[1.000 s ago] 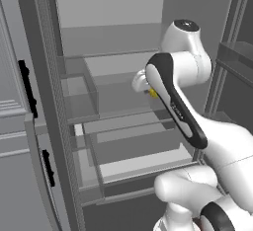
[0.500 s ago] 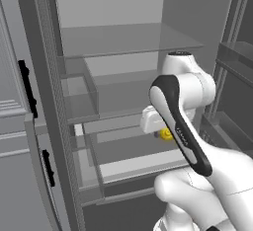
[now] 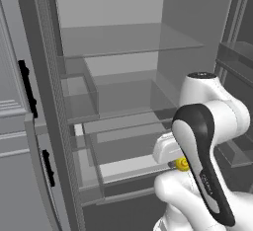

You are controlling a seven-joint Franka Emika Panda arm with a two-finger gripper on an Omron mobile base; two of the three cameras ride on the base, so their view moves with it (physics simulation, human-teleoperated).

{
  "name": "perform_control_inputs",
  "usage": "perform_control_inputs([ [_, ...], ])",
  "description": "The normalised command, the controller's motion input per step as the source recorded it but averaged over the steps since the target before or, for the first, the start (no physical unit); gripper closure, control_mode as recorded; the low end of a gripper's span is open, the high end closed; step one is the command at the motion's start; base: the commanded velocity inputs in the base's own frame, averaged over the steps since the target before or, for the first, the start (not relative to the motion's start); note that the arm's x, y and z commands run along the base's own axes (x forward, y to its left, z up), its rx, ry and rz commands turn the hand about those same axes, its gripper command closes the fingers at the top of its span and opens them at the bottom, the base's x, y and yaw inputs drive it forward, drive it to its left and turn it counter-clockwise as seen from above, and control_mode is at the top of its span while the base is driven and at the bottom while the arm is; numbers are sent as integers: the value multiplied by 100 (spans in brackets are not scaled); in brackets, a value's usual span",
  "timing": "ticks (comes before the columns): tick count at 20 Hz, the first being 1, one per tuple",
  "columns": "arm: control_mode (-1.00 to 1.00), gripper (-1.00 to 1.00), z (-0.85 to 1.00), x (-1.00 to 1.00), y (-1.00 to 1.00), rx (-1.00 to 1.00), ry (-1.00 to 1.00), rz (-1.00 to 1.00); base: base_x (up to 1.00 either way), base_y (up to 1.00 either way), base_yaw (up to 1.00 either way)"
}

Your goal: Place one lemon and one steak in each tupperware on the nearby counter, to pack two identical lunches.

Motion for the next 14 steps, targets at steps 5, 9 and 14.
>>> perform_control_inputs([
  [5, 100, 100, 0, 0, 0, 0, 0, 0, -98, 2, 0],
  [9, 100, 100, 0, 0, 0, 0, 0, 0, -97, 34, 11],
  [14, 100, 100, 0, 0, 0, 0, 0, 0, -66, 93, 54],
])
